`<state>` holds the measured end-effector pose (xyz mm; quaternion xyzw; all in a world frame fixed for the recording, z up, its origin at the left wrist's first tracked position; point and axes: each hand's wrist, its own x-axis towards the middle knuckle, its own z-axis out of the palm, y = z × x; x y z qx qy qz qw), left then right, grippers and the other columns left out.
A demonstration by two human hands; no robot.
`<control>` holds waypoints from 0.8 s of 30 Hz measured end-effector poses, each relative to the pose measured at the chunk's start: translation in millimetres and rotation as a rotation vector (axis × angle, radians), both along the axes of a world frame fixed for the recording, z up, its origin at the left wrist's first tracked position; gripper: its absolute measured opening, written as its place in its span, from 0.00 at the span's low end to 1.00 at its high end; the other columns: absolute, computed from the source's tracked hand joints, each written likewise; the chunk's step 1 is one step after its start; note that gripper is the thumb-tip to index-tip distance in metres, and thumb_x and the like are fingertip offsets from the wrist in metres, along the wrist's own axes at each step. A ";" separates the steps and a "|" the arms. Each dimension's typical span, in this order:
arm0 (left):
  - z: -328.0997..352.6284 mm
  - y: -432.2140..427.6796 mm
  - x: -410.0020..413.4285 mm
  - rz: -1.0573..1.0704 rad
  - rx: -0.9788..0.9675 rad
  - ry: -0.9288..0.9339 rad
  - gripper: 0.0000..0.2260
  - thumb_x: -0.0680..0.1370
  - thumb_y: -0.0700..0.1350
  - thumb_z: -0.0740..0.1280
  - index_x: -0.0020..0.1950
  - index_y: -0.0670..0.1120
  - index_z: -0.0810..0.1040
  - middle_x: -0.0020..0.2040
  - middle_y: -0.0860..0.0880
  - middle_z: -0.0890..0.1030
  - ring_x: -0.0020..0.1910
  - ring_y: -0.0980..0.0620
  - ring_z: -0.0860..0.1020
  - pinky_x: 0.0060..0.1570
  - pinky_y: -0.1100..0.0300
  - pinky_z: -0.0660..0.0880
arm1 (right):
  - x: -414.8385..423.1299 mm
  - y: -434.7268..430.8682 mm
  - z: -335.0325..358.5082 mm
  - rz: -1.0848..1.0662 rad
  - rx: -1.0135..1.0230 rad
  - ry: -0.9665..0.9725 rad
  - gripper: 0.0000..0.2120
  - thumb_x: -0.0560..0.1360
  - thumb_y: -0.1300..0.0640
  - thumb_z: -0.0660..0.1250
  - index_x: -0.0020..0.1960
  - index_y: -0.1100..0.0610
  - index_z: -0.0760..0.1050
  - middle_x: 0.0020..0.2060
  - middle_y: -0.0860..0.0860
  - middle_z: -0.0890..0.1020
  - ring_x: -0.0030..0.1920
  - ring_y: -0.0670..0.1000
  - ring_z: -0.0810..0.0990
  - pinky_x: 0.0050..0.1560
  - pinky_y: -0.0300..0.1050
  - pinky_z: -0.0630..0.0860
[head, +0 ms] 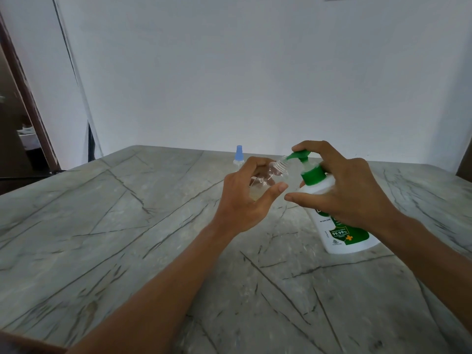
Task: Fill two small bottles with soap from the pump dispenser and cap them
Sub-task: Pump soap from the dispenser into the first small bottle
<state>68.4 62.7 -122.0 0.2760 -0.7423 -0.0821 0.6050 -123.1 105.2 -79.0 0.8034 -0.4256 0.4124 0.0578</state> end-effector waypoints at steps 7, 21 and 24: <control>-1.7 -0.3 1.5 -0.011 -0.016 -0.022 0.16 0.74 0.44 0.74 0.58 0.38 0.78 0.50 0.50 0.84 0.45 0.57 0.82 0.47 0.67 0.77 | -3.1 -3.5 -0.9 -0.014 0.023 -0.017 0.32 0.60 0.39 0.77 0.58 0.33 0.65 0.39 0.30 0.75 0.39 0.39 0.80 0.46 0.37 0.75; -0.5 0.6 1.0 -0.013 -0.034 -0.033 0.17 0.74 0.45 0.73 0.59 0.39 0.78 0.51 0.50 0.84 0.46 0.56 0.82 0.46 0.68 0.78 | -4.8 -2.2 -1.2 0.018 0.024 -0.051 0.30 0.59 0.39 0.77 0.57 0.34 0.66 0.40 0.37 0.79 0.40 0.43 0.82 0.43 0.38 0.77; -1.5 0.2 0.9 -0.019 -0.032 -0.030 0.16 0.74 0.44 0.73 0.58 0.38 0.78 0.50 0.50 0.84 0.45 0.58 0.82 0.46 0.69 0.76 | -5.3 -3.4 -1.0 0.015 0.032 -0.020 0.32 0.60 0.38 0.77 0.58 0.34 0.65 0.41 0.35 0.78 0.39 0.40 0.81 0.40 0.29 0.75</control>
